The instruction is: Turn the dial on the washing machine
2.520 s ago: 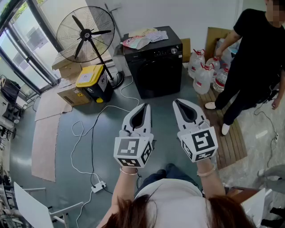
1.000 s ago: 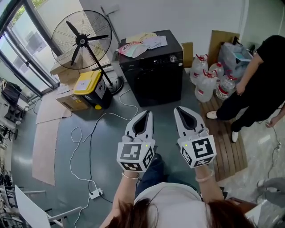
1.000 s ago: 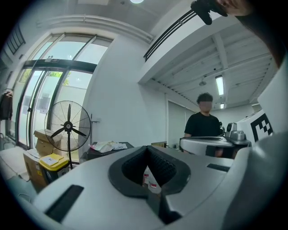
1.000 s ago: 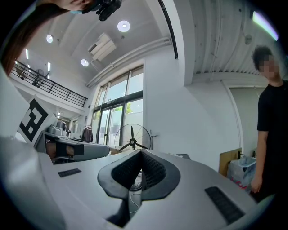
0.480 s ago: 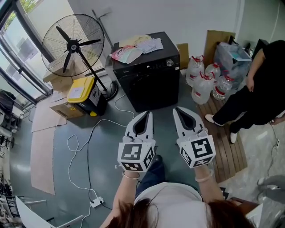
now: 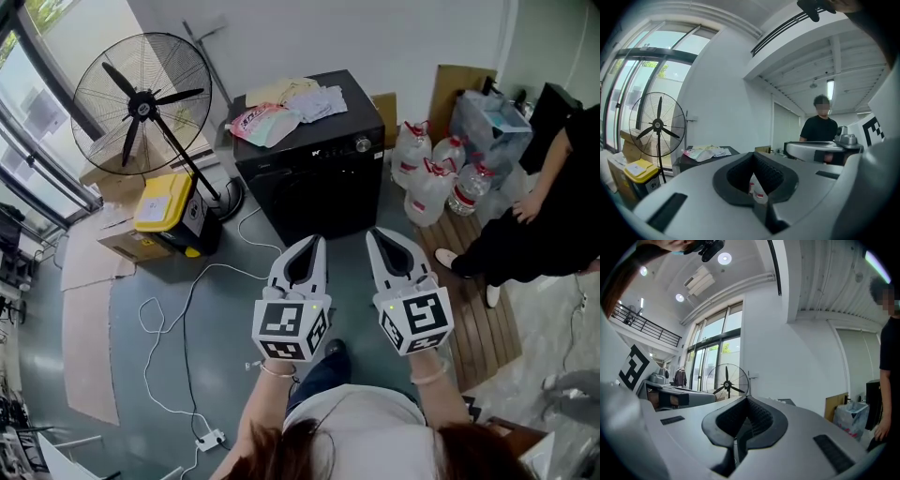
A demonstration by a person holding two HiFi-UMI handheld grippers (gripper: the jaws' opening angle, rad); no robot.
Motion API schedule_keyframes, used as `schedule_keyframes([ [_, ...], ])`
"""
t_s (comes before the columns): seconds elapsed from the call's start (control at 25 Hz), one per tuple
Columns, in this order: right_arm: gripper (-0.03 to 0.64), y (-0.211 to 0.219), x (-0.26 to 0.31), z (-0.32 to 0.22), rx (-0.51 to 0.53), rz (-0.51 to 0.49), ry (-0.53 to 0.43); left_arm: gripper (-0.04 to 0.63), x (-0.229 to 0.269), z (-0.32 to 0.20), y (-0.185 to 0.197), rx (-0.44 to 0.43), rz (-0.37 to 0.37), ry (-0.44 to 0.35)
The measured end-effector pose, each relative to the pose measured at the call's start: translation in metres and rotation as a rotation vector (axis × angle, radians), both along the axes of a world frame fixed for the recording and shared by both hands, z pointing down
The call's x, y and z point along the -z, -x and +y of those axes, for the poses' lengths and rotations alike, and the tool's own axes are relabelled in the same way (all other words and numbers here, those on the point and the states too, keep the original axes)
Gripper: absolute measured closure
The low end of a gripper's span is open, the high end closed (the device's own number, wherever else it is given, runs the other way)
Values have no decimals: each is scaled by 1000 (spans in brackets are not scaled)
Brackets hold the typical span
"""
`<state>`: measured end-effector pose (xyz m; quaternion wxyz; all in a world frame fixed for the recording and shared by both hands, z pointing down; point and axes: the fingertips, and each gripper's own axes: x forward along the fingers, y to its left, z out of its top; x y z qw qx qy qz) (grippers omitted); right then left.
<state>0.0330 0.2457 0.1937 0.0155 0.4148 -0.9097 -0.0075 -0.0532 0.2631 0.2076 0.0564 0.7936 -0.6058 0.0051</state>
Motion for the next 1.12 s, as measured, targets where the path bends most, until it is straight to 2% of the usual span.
schedule_keyframes([
  [0.64,597,43,-14,-97,-80,31,6,578,-21,-102,36,-97,15,17],
  [1.12,597,42,-24,-164,-113,47,17,577,-34,-171,32,-139,24,38],
])
